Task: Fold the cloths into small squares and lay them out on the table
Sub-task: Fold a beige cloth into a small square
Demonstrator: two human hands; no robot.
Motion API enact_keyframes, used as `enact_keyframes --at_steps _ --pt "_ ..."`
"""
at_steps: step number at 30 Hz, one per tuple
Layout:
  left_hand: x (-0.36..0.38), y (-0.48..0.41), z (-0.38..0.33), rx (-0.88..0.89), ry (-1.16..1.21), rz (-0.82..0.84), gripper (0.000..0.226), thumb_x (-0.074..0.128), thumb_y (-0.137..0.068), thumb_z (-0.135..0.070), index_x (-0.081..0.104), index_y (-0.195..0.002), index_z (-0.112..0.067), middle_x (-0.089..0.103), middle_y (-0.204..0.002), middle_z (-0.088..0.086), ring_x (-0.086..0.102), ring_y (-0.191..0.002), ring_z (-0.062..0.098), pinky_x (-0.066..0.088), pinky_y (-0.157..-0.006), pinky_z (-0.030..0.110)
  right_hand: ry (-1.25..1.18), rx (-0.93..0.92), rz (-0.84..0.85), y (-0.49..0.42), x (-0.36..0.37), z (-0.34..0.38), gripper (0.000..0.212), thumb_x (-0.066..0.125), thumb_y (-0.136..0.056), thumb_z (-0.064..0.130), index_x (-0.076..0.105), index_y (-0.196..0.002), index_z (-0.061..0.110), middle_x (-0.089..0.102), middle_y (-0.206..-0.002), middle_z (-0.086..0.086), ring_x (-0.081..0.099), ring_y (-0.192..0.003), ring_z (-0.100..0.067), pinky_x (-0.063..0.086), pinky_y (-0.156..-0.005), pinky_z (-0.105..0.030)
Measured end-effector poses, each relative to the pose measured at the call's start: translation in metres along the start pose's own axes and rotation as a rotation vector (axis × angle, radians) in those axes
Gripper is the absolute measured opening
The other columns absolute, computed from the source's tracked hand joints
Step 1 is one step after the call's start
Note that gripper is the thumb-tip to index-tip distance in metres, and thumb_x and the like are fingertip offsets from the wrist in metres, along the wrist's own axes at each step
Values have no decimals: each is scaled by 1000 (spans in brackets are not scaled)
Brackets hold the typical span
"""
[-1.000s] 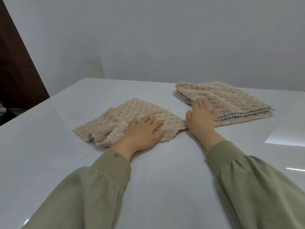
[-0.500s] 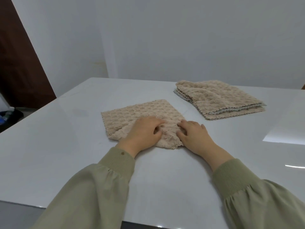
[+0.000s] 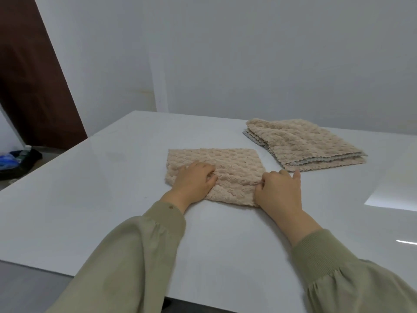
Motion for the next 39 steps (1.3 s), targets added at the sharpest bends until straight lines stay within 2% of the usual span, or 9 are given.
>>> enact_keyframes --at_steps 8,11,14,18,25,30,33,36,39 --pt "-4 -6 -1 27 34 -211 37 48 -93 -31 54 -127 -17 58 -125 0 48 -118 18 36 -104 41 -224 -117 -343 -9 5 15 39 34 -80 19 70 -85 5 70 -79 -8 64 -81 -30 38 -100 -53" --pt "-6 -3 -2 63 -7 -290 21 48 -91 -24 63 -102 -15 60 -103 -1 49 -100 17 38 -96 38 -232 -190 -132 -7 12 21 42 32 -88 28 64 -108 10 68 -107 -7 59 -107 -28 33 -103 -45" --pt "-6 5 -1 94 -24 -252 20 46 -89 -19 64 -96 -17 59 -98 -4 45 -99 15 33 -99 36 -168 -134 174 -5 22 13 50 25 -96 45 41 -138 22 38 -147 2 27 -139 -19 16 -112 -46" --pt "-12 20 2 84 -26 -254 23 48 -87 -18 65 -103 -18 56 -101 -3 43 -105 16 25 -99 31 -154 -73 233 -3 23 11 55 24 -95 49 30 -145 25 22 -156 4 15 -144 -18 11 -114 -49" --pt "-15 37 -6 6 -43 -228 34 45 -89 -14 58 -120 -16 55 -113 -1 42 -110 19 27 -93 28 -203 -92 92 5 11 13 51 37 -94 37 41 -139 13 32 -151 -8 24 -141 -22 12 -115 -42" --pt "-18 49 -7 92 73 -325 20 43 -75 -9 63 -74 -8 54 -84 4 45 -85 22 41 -80 36 -238 -73 1 15 7 13 23 43 -89 30 55 -94 12 60 -112 -7 49 -114 -28 33 -98 -38" --pt "-28 63 -8 148 164 -413 20 34 -71 -17 46 -56 -12 45 -60 -1 40 -63 17 34 -67 28 -270 -35 -58 18 3 10 29 45 -91 28 60 -105 7 62 -115 -9 50 -112 -27 33 -98 -36" --pt "-38 80 0 67 305 -366 31 38 -81 -24 37 -51 -18 36 -45 -5 31 -46 9 30 -50 26 -252 -15 -86 21 0 11 28 41 -92 30 59 -95 9 65 -92 -8 57 -92 -28 37 -81 -35" --pt "-54 87 7 -71 443 -227 40 44 -92 -30 61 -65 -5 54 -51 6 46 -48 14 43 -53 34 -259 18 -88 22 -1 10 30 39 -93 34 52 -79 10 60 -70 -6 55 -70 -28 33 -61 -32"
Point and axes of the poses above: each hand's wrist, its own y-axis away from the middle knuckle, its own x-axis out of the palm, z = x × y, the point moved 2 cm from there along -y, towards the middle knuckle
